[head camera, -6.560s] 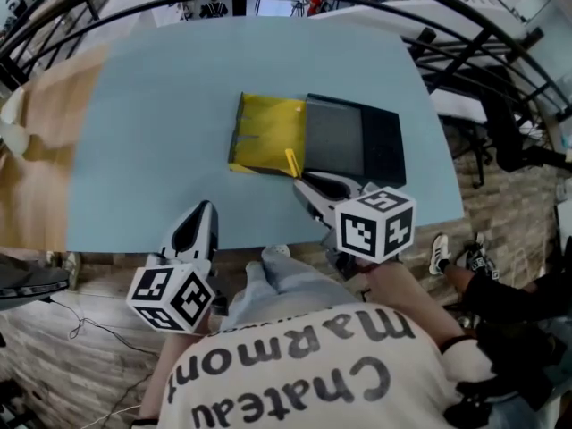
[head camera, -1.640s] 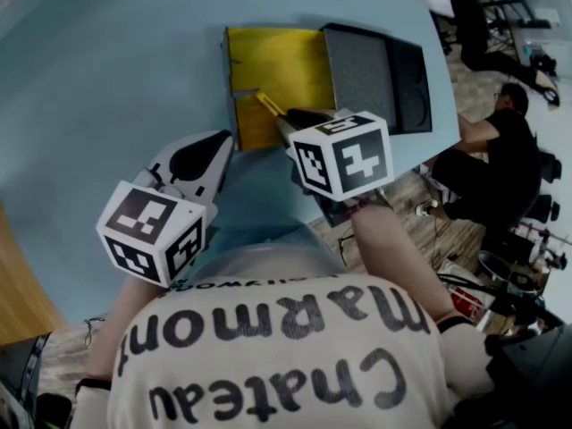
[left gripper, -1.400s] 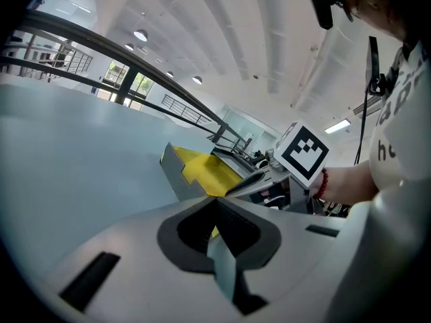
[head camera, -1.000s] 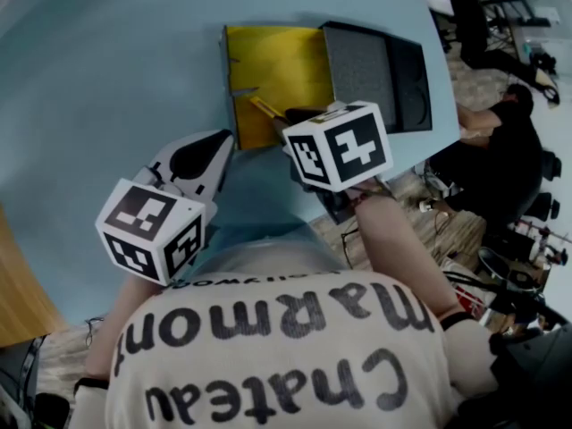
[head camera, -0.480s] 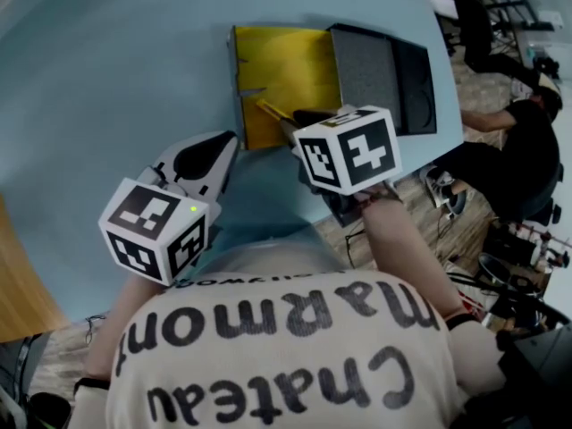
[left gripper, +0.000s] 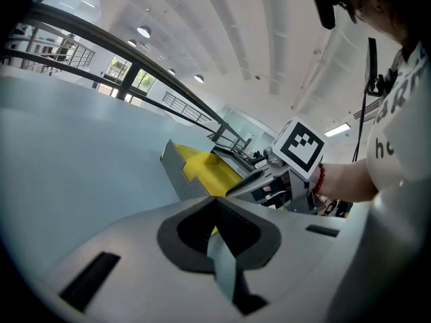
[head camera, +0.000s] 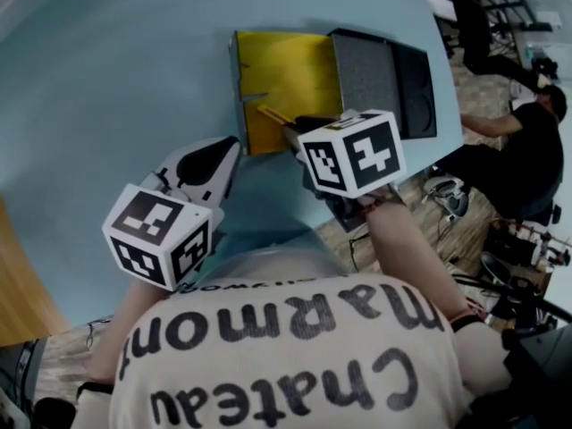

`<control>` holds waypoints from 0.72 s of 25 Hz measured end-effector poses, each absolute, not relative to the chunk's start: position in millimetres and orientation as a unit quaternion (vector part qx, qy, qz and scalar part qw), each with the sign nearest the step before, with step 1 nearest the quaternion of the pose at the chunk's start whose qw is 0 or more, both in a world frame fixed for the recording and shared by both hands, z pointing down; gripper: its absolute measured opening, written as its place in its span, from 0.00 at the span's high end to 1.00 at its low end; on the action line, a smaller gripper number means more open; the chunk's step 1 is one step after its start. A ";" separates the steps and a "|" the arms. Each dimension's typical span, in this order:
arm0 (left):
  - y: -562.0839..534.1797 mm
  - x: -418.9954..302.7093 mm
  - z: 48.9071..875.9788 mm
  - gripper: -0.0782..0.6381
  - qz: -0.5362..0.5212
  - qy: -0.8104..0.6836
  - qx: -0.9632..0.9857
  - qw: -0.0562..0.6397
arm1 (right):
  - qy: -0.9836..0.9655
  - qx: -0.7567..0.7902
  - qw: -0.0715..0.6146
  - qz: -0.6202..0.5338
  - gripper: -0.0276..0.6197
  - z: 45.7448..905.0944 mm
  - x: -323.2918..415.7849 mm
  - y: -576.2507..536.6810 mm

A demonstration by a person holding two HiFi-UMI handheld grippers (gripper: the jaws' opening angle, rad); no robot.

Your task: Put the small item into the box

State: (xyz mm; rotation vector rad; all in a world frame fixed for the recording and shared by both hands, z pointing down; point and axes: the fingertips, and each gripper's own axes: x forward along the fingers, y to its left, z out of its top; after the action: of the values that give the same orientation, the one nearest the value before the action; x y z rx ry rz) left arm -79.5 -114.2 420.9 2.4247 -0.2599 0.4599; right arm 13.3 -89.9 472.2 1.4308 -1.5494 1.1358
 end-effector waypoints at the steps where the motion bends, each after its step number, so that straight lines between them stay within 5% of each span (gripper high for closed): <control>1: -113.6 -79.4 421.4 0.89 0.175 -0.098 0.924 0.325 | -0.601 0.559 0.359 0.444 0.81 471.8 13.7 -90.0; 18: -98.8 -75.6 387.0 0.89 0.180 -0.142 0.934 0.274 | -0.654 0.594 0.184 0.431 0.84 410.2 30.9 -110.0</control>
State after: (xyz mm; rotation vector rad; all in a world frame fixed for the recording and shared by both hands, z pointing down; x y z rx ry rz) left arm -75.6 -98.8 387.0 2.5126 -0.3817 0.4834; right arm 30.9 -110.0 410.2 1.6749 -1.8427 1.2148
